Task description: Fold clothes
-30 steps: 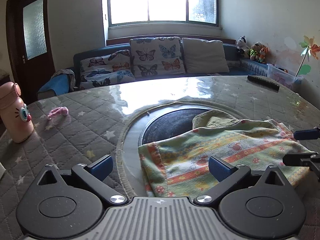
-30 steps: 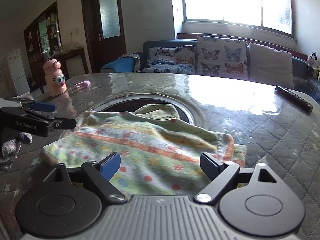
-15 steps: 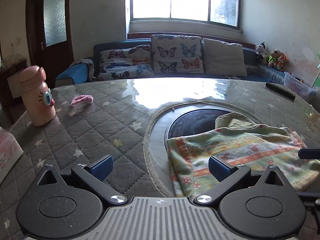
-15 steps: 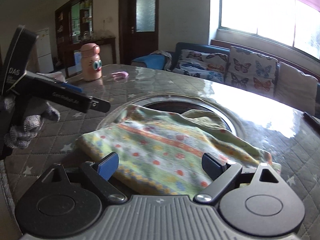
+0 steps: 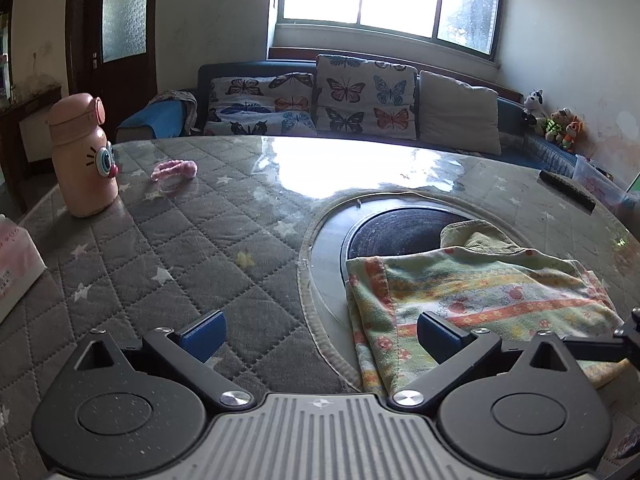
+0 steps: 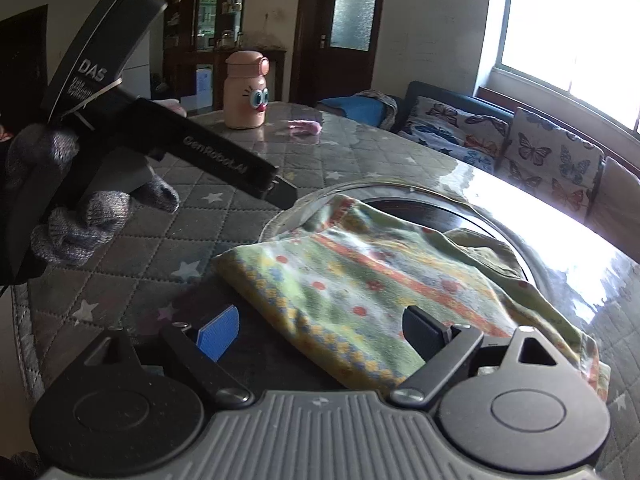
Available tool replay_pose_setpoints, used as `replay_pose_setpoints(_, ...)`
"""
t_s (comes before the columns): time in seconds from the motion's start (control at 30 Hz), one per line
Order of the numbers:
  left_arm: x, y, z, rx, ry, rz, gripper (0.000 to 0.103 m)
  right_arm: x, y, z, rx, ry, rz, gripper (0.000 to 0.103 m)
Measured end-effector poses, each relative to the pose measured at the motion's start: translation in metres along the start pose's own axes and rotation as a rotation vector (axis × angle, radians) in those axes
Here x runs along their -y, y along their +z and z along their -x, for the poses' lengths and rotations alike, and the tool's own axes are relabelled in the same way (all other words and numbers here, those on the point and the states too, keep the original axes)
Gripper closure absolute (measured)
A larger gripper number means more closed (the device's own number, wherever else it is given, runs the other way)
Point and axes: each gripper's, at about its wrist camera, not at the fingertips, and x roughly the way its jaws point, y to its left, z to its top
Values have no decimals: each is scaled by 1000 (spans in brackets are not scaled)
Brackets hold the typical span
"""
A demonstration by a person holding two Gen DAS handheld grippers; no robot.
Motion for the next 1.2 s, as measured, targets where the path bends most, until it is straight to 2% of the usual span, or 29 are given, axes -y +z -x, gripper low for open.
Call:
replay_pose_setpoints(0.2,-5,5,-2,-9,-10,38,0,-15,6,-10,-3,22,82,28)
replay_pose_setpoints(0.33,-10,6,-7,-27,-20,75,0,-33,9,-19,-1,37,184,38)
replay_pose_setpoints(0.6,-18,8,-23,-90,-84,173,0,-57,13,-38,5,32,328,55)
replay_pose_setpoints(0.63,-19,8,-24,-96,-91,185,0,-58,14,-40,8,33,335,60)
replay_pose_setpoints(0.67,-20,9,-26,-102,-99,197,0,-59,14,-41,7,29,337,69)
replay_pose_setpoints(0.77,-23,9,-31,-131,-132,244,0,-55,16,-43,6,30,317,86)
replay_pose_setpoints(0.87,-22,8,-35,-151,-154,276,0,-47,19,-37,28,34,269,95)
replay_pose_setpoints(1.07,-17,11,-38,-180,-215,322,0,-30,26,-18,82,42,179,96)
replay_pose_setpoints(1.2,-15,12,-45,-212,-264,387,3,-21,28,-6,107,43,143,97)
